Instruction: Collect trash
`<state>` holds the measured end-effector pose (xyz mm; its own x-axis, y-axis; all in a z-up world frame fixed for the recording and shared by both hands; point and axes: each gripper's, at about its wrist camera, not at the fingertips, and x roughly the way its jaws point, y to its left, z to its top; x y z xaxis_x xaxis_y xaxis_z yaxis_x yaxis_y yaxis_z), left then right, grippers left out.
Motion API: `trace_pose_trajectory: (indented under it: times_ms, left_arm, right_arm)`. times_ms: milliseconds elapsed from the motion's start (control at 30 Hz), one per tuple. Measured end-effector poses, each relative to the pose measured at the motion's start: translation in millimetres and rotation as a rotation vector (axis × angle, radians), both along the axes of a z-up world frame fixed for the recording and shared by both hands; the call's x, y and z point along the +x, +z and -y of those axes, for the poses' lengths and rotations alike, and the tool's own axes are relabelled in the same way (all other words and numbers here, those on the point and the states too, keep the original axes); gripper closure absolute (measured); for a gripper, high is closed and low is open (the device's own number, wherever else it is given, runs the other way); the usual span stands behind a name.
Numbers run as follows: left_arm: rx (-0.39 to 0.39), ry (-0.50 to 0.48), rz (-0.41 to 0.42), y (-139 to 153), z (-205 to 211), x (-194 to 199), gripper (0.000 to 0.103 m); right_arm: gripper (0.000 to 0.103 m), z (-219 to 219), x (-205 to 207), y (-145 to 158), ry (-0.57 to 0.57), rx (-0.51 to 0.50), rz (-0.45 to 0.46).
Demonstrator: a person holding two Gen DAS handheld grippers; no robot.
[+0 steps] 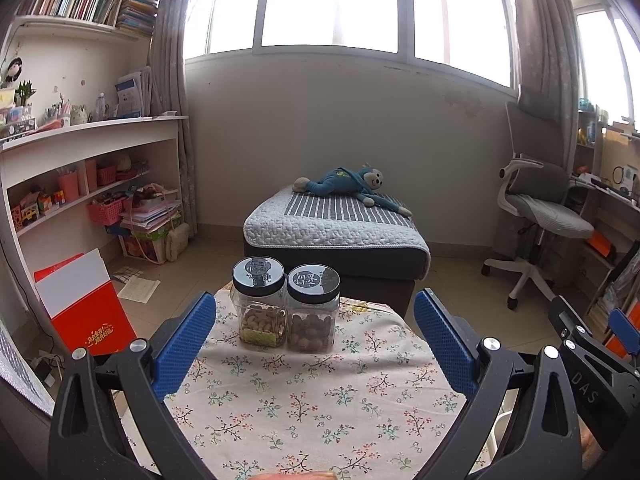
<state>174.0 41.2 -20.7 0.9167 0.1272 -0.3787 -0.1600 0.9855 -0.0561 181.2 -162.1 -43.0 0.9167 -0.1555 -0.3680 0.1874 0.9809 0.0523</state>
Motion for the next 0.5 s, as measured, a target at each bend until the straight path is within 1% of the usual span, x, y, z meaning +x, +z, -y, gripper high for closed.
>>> trace_pose_trajectory:
  times_ms: [100,333,500]
  left_arm:
    - [-0.001,-0.001,0.003,-0.1,-0.6,-0.6,0.007]
    - [0.012,-0.020,0.025,0.2,3.3,-0.9,0.011]
    - [0.018,-0.021,0.028,0.8,6.5,-1.3,0.011]
  right_arm:
    - [0.007,1.1,-0.1,-0.3,0.001,0.001,-0.002]
    - [0.007,1.0,0.4,-1.1,0.002,0.001,-0.004]
    - [0.007,2.2,-1.5,-1.6,0.000,0.000,0.003]
